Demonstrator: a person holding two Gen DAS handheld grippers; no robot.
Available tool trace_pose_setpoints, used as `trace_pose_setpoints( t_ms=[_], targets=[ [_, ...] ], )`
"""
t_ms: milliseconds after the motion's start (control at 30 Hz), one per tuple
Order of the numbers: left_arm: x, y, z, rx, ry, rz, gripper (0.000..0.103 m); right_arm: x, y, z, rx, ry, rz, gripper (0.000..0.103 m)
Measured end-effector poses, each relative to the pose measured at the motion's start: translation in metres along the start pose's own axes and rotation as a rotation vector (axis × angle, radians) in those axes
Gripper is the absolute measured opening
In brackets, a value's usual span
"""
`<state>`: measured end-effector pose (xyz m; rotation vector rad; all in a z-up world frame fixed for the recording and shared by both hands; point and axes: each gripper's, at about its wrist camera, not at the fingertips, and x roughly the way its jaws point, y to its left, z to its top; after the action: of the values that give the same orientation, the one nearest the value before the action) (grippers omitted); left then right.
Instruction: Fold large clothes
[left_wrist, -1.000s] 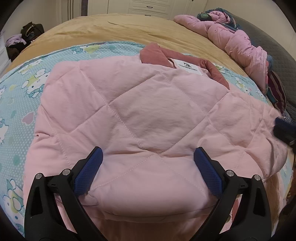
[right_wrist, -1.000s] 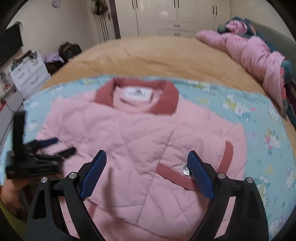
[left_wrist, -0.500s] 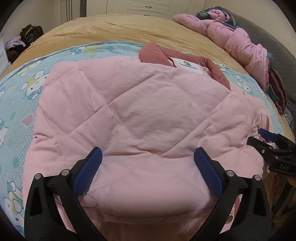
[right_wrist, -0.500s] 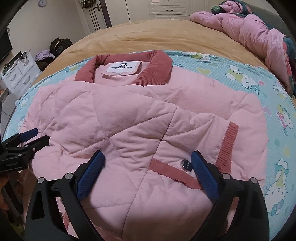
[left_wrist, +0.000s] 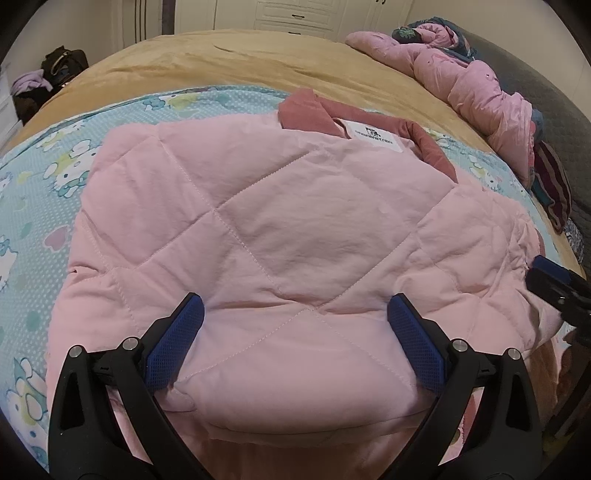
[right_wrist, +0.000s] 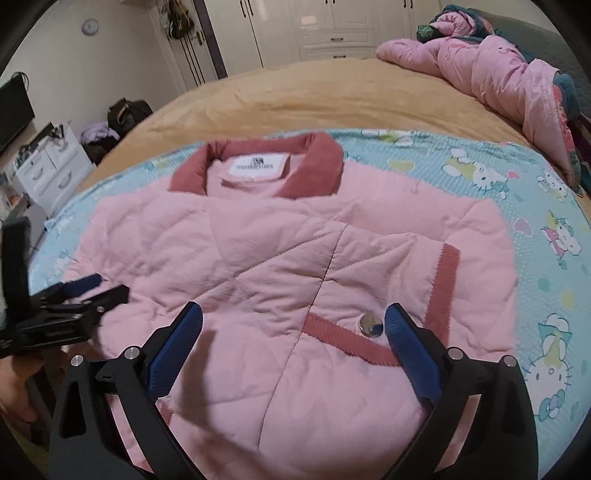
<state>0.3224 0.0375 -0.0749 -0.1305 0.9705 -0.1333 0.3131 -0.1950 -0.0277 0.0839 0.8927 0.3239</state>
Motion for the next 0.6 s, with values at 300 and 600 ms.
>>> trace_pose_setpoints(
  t_ms=[300, 600],
  targets=[
    [-0.017, -0.002, -0.002, -0.017, -0.025, 0.012, 0.094, -0.029, -0.005, 0.0, 0.02, -0.04, -0.023, 0.099],
    [-0.046, -0.004, -0.003, -0.052, -0.047, -0.009, 0.094, -0.048, -0.001, -0.002, 0.024, -0.066, -0.007, 0.099]
  ],
)
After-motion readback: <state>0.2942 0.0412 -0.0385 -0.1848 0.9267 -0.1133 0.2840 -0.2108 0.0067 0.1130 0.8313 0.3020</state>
